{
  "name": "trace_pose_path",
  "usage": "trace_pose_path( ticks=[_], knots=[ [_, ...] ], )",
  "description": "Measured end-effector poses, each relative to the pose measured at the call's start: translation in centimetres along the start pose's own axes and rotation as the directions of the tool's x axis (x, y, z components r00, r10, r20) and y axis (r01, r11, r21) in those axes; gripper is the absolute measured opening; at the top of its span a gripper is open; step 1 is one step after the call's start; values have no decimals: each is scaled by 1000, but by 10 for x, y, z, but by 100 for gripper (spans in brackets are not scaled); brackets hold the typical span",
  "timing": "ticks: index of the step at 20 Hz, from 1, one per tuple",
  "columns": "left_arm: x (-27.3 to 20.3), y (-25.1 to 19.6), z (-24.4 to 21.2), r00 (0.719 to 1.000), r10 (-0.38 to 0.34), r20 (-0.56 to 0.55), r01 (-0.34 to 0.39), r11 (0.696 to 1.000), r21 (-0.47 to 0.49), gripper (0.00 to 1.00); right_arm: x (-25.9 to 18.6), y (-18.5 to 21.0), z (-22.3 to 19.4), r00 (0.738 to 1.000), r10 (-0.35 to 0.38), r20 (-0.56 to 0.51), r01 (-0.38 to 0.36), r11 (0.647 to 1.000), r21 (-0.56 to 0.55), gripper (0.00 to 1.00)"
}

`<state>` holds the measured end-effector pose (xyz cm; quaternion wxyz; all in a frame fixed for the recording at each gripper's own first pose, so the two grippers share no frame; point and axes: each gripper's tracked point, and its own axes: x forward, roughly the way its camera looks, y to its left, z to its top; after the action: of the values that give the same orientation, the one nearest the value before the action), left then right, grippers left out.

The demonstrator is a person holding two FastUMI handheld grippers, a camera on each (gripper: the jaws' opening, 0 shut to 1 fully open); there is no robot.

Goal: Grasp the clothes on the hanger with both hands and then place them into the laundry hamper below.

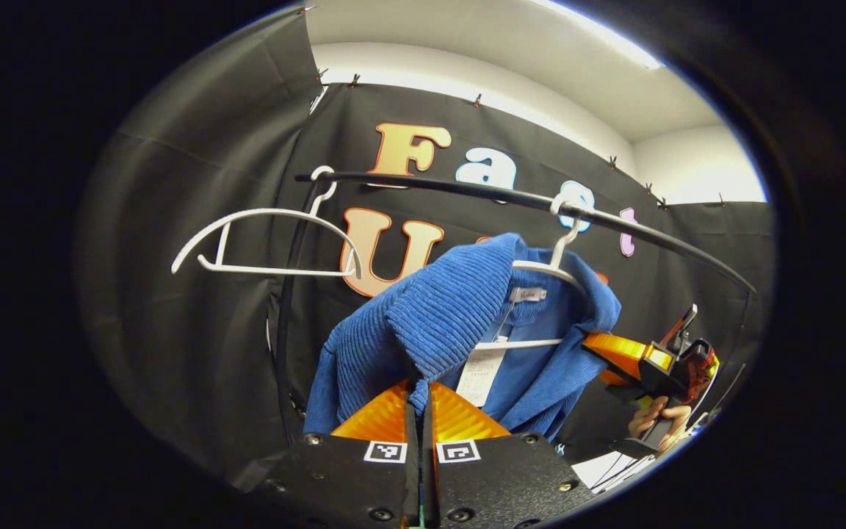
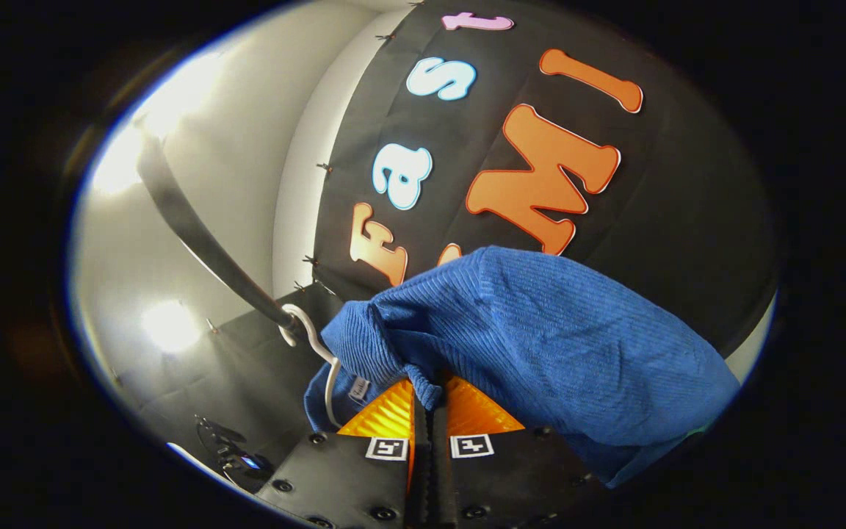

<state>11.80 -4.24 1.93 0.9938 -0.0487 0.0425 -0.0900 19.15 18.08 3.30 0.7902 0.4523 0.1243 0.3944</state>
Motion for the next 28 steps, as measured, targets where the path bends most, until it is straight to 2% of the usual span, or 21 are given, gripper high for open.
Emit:
trace_pose_path(
  ticks=[3, 13, 16, 22, 28],
  knots=[
    [-6, 7, 21, 999, -13, 30, 13, 1000, -15, 2, -3, 8, 19, 998, 35, 47, -39, 996, 79, 7],
    [-12, 38, 85, 993, -15, 117, 15, 1000, 3, 2, 4, 20, 59, 990, 98, 99, -111, 984, 142, 7],
    [-14, 45, 102, 991, -18, 132, 13, 999, 37, 1, 1, 18, 75, 989, 89, 116, -107, 981, 162, 7],
    [2, 64, 134, 984, -34, 173, 31, 999, 19, 2, 11, 15, 94, 989, 74, 131, -97, 979, 178, 7],
    [22, 64, 132, 987, -67, 148, 60, 997, 49, 1, 18, 7, 112, 990, 49, 136, -73, 981, 178, 7]
  ],
)
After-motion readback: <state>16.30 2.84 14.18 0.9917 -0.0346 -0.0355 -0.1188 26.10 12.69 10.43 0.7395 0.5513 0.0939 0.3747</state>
